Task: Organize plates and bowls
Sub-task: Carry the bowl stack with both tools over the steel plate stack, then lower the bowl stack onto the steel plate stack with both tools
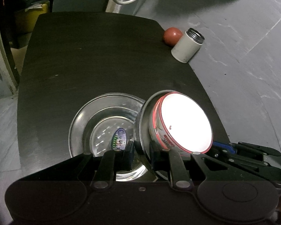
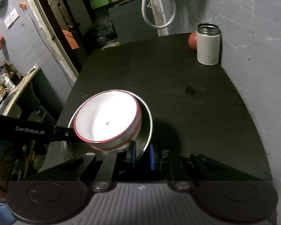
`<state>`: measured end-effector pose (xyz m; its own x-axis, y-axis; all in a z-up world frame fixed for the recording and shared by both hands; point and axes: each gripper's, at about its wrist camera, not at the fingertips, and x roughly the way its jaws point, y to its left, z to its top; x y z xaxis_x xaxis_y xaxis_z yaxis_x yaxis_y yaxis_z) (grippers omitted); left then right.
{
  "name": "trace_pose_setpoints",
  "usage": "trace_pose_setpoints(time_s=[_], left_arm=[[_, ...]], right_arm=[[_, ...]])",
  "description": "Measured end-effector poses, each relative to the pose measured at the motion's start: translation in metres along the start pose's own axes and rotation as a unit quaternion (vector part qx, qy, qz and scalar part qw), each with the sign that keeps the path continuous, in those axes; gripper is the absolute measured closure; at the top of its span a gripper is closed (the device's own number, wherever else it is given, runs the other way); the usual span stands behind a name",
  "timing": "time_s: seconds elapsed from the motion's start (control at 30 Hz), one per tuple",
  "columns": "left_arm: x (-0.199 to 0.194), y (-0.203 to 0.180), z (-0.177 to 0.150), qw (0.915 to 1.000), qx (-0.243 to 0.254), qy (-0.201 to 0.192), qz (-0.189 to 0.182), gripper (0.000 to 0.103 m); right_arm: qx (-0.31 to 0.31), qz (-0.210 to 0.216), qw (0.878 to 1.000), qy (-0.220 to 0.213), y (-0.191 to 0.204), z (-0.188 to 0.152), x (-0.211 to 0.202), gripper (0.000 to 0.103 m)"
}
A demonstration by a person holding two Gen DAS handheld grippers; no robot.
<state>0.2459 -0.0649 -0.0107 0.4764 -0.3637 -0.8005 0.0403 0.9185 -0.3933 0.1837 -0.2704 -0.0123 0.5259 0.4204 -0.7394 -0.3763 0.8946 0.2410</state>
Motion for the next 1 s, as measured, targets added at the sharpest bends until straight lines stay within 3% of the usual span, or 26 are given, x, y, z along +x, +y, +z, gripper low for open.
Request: trace_pose_setpoints(time_s=[1.0], left_arm=[[-0.010,0.029,-0.001,0.9973,-0.055,-0.008,0.047,0.085]], right_arm=[[-0.043,0.040,0.998,0.026,0.031,0.013,0.025,0.086]])
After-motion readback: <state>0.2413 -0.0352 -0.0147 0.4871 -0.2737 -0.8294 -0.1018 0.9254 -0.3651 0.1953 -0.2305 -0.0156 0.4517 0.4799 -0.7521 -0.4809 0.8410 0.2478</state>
